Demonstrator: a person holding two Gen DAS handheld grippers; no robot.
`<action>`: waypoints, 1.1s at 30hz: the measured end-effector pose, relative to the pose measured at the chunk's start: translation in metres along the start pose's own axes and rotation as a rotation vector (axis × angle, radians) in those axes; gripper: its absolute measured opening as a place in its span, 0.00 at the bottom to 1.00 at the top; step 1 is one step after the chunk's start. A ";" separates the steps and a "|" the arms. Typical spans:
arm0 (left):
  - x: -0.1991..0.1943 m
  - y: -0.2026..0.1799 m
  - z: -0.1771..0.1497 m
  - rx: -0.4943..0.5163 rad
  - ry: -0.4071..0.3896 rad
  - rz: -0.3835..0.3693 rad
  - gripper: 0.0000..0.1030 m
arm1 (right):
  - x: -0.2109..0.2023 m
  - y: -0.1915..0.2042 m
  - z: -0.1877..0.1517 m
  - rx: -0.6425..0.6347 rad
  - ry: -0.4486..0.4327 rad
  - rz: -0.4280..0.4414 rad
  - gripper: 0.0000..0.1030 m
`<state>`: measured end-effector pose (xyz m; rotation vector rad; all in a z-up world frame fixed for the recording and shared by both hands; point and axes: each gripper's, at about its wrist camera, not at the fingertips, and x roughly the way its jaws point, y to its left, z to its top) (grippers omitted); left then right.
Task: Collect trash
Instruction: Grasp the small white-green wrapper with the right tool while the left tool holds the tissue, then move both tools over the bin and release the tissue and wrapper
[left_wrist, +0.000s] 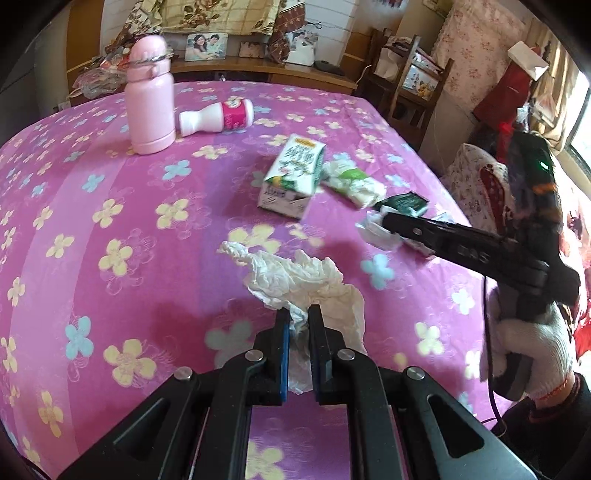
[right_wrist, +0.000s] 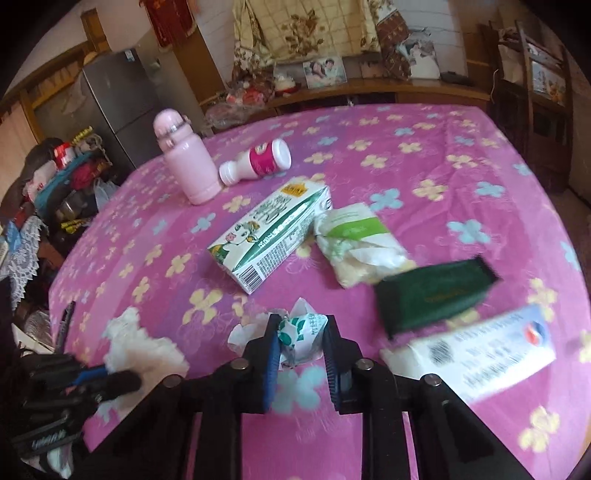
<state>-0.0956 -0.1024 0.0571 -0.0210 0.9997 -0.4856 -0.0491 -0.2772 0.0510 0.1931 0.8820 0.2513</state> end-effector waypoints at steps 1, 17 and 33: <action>-0.001 -0.005 0.001 0.009 -0.004 -0.004 0.10 | -0.010 -0.002 -0.002 0.001 -0.011 0.001 0.23; 0.009 -0.154 0.014 0.218 -0.010 -0.143 0.10 | -0.169 -0.104 -0.070 0.101 -0.129 -0.217 0.23; 0.062 -0.308 0.012 0.384 0.044 -0.266 0.10 | -0.243 -0.238 -0.137 0.399 -0.206 -0.472 0.25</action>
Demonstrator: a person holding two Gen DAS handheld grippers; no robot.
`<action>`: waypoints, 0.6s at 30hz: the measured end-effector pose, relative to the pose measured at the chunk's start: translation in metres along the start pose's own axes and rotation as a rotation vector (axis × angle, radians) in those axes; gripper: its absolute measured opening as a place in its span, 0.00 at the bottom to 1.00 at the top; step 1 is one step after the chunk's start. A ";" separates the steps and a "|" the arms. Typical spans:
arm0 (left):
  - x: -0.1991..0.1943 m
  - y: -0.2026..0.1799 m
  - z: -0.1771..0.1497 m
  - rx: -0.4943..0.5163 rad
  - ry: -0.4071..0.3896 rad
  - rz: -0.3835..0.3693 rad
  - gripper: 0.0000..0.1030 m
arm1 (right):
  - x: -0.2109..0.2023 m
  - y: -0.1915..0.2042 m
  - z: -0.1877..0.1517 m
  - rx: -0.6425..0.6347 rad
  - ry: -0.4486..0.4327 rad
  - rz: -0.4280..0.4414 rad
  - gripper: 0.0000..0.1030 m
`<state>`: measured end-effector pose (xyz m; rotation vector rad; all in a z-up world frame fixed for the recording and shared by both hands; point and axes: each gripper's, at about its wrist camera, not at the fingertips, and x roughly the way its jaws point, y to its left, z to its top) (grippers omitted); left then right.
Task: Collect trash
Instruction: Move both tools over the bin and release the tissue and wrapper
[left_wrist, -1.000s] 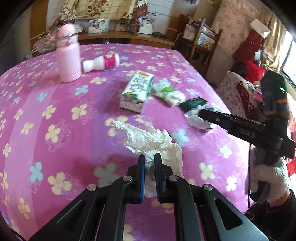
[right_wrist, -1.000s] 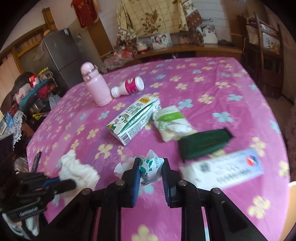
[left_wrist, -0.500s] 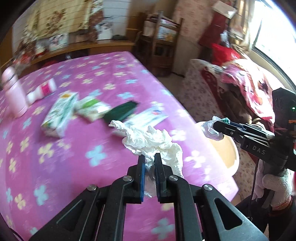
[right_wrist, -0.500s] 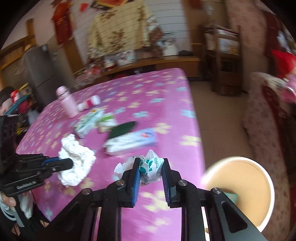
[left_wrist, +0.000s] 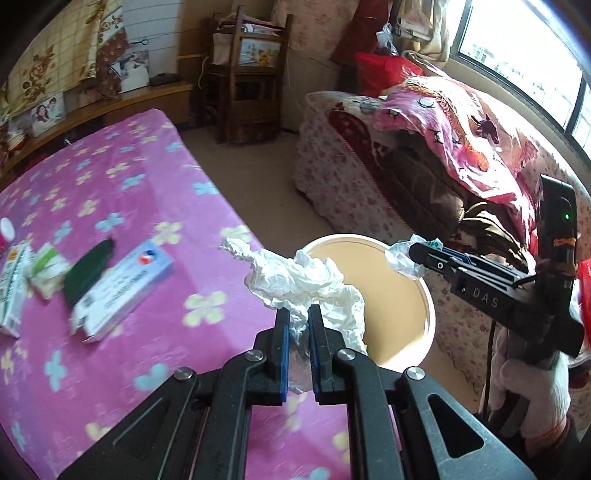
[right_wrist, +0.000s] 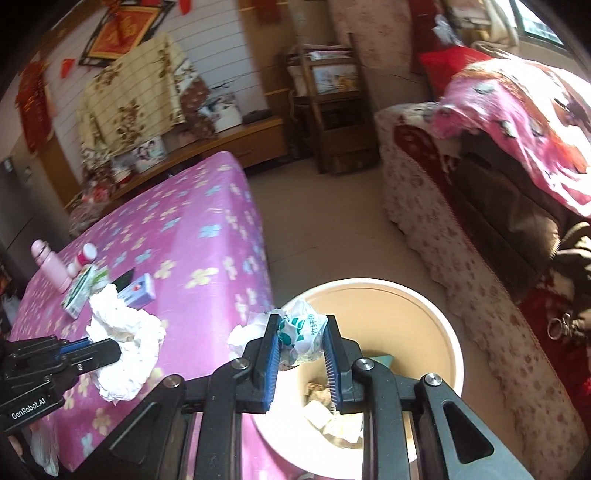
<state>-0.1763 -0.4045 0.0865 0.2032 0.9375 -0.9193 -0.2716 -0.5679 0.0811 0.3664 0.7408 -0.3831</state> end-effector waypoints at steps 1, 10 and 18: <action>0.003 -0.003 0.002 -0.001 0.002 -0.011 0.10 | -0.001 -0.005 0.000 0.008 -0.006 -0.024 0.25; 0.041 -0.021 0.011 -0.041 0.021 -0.086 0.41 | 0.009 -0.037 -0.002 0.127 0.019 -0.047 0.38; 0.037 -0.009 0.005 -0.062 0.018 -0.060 0.52 | 0.007 -0.033 0.000 0.132 0.000 -0.029 0.83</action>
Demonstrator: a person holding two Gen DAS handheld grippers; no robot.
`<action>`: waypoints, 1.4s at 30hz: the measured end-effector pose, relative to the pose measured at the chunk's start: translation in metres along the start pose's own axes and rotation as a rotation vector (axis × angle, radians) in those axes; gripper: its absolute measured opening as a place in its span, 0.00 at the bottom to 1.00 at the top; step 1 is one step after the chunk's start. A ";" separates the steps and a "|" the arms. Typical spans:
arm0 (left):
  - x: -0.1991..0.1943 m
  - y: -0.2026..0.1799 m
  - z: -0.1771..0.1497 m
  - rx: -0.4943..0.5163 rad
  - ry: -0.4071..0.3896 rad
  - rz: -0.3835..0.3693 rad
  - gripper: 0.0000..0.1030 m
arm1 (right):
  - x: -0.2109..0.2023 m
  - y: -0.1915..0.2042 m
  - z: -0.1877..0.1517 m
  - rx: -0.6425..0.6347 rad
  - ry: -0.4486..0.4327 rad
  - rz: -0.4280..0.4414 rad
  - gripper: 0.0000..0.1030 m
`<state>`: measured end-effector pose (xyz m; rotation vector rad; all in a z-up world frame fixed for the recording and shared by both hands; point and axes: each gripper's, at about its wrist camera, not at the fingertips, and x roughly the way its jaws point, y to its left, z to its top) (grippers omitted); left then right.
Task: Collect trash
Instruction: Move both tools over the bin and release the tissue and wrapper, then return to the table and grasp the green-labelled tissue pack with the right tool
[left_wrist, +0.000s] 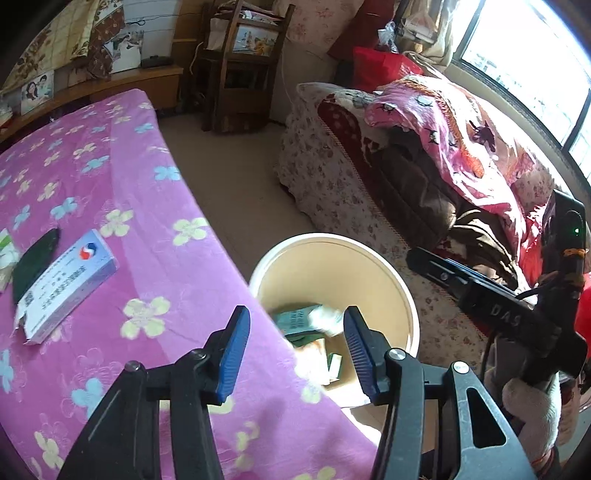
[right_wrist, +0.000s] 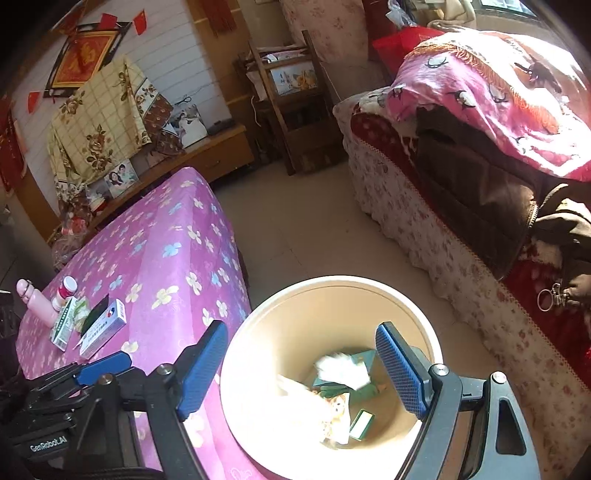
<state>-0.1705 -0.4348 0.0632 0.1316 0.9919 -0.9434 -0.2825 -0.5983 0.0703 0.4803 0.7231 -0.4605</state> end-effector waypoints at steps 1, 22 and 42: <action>-0.002 0.003 0.000 -0.003 -0.003 0.009 0.52 | 0.001 0.001 0.000 0.001 0.004 0.006 0.83; -0.064 0.079 -0.020 -0.081 -0.088 0.213 0.52 | -0.007 0.076 -0.013 -0.164 -0.027 -0.025 0.83; -0.106 0.120 -0.042 -0.124 -0.142 0.300 0.52 | -0.007 0.126 -0.033 -0.242 -0.024 0.030 0.83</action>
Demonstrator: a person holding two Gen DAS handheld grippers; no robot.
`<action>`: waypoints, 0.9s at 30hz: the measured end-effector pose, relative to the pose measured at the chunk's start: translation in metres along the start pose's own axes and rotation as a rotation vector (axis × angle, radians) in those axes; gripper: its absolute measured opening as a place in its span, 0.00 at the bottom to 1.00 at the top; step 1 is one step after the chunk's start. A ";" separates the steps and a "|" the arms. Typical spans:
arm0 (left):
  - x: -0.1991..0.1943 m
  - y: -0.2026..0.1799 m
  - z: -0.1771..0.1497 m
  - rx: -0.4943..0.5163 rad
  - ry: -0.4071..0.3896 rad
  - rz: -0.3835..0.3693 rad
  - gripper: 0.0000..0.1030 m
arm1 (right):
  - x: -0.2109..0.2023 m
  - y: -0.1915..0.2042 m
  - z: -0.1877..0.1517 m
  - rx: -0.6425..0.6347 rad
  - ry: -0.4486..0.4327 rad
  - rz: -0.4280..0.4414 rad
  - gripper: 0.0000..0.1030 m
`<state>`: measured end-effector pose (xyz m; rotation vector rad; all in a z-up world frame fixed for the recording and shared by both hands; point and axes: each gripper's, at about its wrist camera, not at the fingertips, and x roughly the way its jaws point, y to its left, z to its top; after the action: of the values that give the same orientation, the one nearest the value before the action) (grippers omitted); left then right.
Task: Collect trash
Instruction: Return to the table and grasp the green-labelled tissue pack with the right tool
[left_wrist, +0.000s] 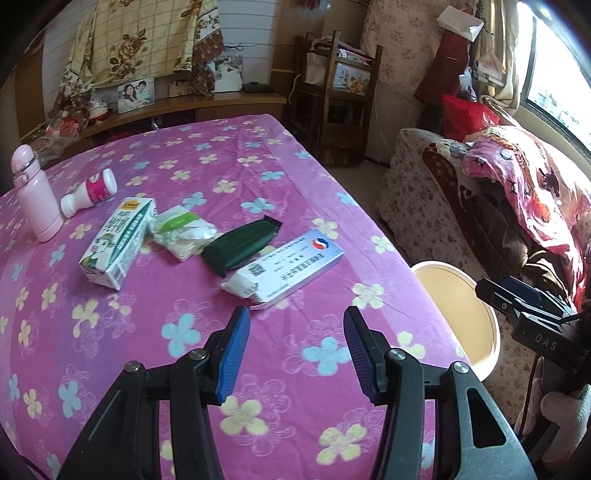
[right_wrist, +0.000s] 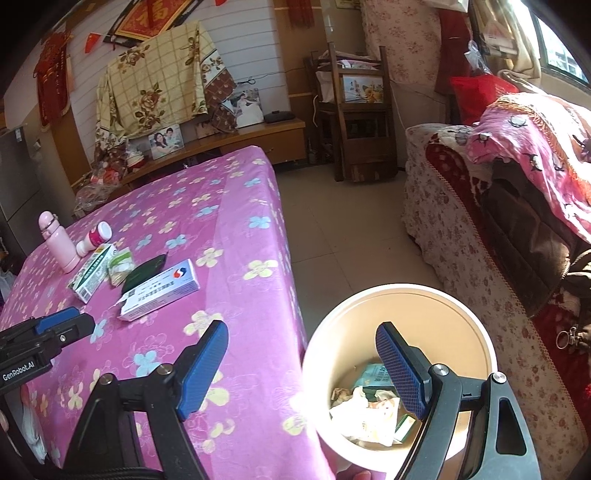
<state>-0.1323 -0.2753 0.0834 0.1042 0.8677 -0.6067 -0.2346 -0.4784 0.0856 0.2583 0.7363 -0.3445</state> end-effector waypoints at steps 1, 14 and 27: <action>-0.001 0.002 -0.001 -0.003 0.000 0.006 0.52 | 0.000 0.003 0.000 -0.004 0.000 0.001 0.83; -0.002 0.043 -0.008 -0.046 0.021 0.059 0.52 | 0.009 0.035 -0.006 -0.071 0.029 0.041 0.83; -0.009 0.136 0.002 -0.146 0.032 0.089 0.68 | 0.036 0.100 0.021 -0.080 0.097 0.242 0.83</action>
<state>-0.0619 -0.1595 0.0709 0.0205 0.9308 -0.4586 -0.1579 -0.4018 0.0867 0.2869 0.8027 -0.0733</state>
